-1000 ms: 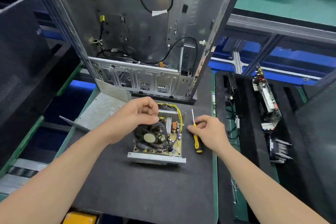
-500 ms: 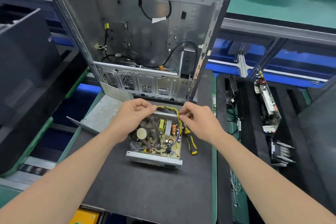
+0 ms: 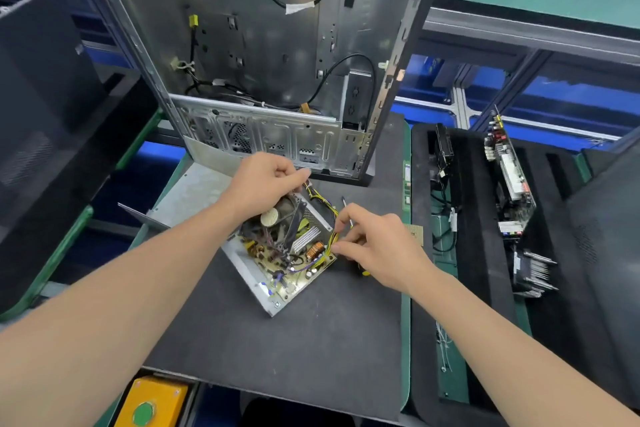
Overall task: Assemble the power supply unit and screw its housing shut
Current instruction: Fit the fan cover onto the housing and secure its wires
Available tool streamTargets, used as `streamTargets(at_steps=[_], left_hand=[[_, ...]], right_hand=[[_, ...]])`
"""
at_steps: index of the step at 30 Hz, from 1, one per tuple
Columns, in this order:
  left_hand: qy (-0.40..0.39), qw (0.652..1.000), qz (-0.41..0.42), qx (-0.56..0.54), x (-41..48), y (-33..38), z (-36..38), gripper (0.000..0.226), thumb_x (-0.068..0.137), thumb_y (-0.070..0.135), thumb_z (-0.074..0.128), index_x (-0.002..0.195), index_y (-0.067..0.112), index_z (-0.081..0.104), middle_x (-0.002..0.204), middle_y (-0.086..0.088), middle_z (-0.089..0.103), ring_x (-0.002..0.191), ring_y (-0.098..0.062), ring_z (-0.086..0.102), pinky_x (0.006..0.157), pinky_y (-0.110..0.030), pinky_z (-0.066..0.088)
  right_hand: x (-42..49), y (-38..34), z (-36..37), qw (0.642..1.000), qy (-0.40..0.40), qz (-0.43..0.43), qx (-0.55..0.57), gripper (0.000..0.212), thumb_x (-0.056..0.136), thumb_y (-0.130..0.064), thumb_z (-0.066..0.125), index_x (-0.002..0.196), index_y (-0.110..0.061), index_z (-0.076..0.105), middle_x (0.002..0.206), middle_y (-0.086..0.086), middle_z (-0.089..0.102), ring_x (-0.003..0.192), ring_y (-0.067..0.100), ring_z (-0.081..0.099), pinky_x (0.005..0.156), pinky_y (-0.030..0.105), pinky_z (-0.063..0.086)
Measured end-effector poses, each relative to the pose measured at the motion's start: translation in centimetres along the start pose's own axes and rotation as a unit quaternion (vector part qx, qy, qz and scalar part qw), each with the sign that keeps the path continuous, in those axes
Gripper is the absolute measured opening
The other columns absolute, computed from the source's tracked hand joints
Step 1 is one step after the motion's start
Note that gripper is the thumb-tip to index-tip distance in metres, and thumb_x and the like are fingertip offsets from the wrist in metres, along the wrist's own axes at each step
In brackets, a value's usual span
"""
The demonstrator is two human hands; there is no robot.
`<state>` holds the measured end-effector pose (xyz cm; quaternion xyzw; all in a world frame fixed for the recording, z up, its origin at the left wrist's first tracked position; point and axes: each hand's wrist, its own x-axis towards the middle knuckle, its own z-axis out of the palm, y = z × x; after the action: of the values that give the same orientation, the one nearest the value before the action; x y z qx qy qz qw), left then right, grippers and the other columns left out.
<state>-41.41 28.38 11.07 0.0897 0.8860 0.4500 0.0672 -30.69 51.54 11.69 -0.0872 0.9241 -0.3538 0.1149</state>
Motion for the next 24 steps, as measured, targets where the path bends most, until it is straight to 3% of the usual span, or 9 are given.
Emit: streamTargets(at_steps=[3, 6, 9, 11, 14, 16, 18, 20, 24], left_hand=[[-0.010, 0.999, 0.022, 0.023, 1.0, 0.4, 0.3, 0.040, 0.094, 0.048, 0.069, 0.065, 0.020, 0.073, 0.061, -0.007, 0.071, 0.055, -0.014, 0.069, 0.063, -0.017, 0.047], [-0.023, 0.999, 0.030, 0.025, 1.3, 0.6, -0.3, 0.041, 0.094, 0.047, 0.070, 0.063, 0.021, 0.073, 0.063, -0.005, 0.072, 0.061, -0.019, 0.070, 0.064, -0.027, 0.053], [0.025, 0.999, 0.022, -0.033, 0.9, 0.5, -1.4, 0.041, 0.094, 0.049, 0.069, 0.060, 0.028, 0.073, 0.056, 0.010, 0.067, 0.051, -0.004, 0.060, 0.055, -0.017, 0.045], [0.055, 0.993, 0.002, -0.109, 0.6, 0.4, -2.0, 0.043, 0.095, 0.050, 0.069, 0.061, 0.024, 0.074, 0.052, 0.012, 0.060, 0.044, -0.004, 0.052, 0.049, -0.015, 0.040], [0.077, 0.972, -0.065, -0.211, 0.2, 0.2, -3.0, 0.046, 0.094, 0.054, 0.069, 0.065, 0.019, 0.076, 0.060, 0.003, 0.060, 0.045, -0.008, 0.051, 0.046, -0.017, 0.042], [0.092, 0.964, -0.117, -0.218, 0.0, -0.1, -3.6, 0.052, 0.093, 0.062, 0.065, 0.065, 0.020, 0.077, 0.067, -0.001, 0.062, 0.051, -0.008, 0.054, 0.050, -0.017, 0.047], [0.106, 0.965, -0.143, -0.195, -0.3, -0.7, -4.2, 0.064, 0.093, 0.068, 0.059, 0.067, 0.013, 0.077, 0.063, -0.003, 0.059, 0.052, -0.011, 0.051, 0.057, -0.023, 0.049], [0.113, 0.966, -0.143, -0.185, -0.5, -1.1, -4.6, 0.068, 0.094, 0.071, 0.056, 0.066, 0.012, 0.077, 0.060, -0.008, 0.050, 0.049, -0.014, 0.044, 0.060, -0.029, 0.043], [0.110, 0.972, -0.106, -0.180, -0.7, -1.2, -4.6, 0.065, 0.095, 0.070, 0.053, 0.056, 0.022, 0.074, 0.057, -0.011, 0.052, 0.044, -0.013, 0.045, 0.056, -0.027, 0.041]], right_hand=[[-0.5, -0.5, 0.2, 0.997, 0.028, -0.035, -0.070, 0.030, 0.087, -0.041, 0.081, 0.097, -0.037, 0.052, 0.077, -0.014, 0.065, 0.071, 0.007, 0.057, 0.070, 0.037, 0.054], [-0.6, -1.9, 0.7, 0.982, 0.063, -0.101, -0.147, 0.030, 0.085, -0.045, 0.079, 0.106, -0.033, 0.061, 0.093, -0.015, 0.046, 0.081, 0.009, 0.052, 0.069, 0.034, 0.049], [0.0, -3.6, 1.7, 0.976, 0.006, -0.106, -0.190, 0.040, 0.086, -0.053, 0.076, 0.122, -0.036, 0.068, 0.104, -0.016, 0.051, 0.099, 0.016, 0.060, 0.072, 0.033, 0.048], [0.6, -4.6, 2.4, 0.977, -0.019, -0.095, -0.189, 0.033, 0.088, -0.051, 0.075, 0.117, -0.033, 0.074, 0.105, -0.011, 0.057, 0.104, 0.018, 0.060, 0.079, 0.037, 0.053], [1.5, -5.3, 2.8, 0.989, -0.011, -0.076, -0.124, 0.015, 0.093, -0.038, 0.076, 0.097, -0.024, 0.079, 0.096, -0.006, 0.063, 0.096, 0.016, 0.060, 0.084, 0.037, 0.050], [1.8, -5.2, 2.4, 0.997, 0.011, -0.028, -0.065, 0.007, 0.093, -0.030, 0.077, 0.089, -0.025, 0.077, 0.086, -0.008, 0.072, 0.083, 0.008, 0.066, 0.081, 0.030, 0.052], [1.8, -5.0, 1.9, 0.999, 0.019, 0.029, 0.025, 0.010, 0.091, -0.023, 0.080, 0.085, -0.027, 0.074, 0.073, -0.008, 0.075, 0.065, 0.004, 0.072, 0.071, 0.023, 0.057], [1.7, -5.1, 1.6, 0.993, 0.026, 0.058, 0.096, 0.017, 0.087, -0.018, 0.085, 0.086, -0.028, 0.071, 0.071, -0.007, 0.076, 0.060, 0.008, 0.075, 0.063, 0.020, 0.059], [1.5, -5.0, 1.8, 0.995, 0.040, 0.061, 0.068, 0.023, 0.080, -0.025, 0.092, 0.079, -0.024, 0.069, 0.069, -0.008, 0.075, 0.058, 0.007, 0.073, 0.062, 0.017, 0.056]])
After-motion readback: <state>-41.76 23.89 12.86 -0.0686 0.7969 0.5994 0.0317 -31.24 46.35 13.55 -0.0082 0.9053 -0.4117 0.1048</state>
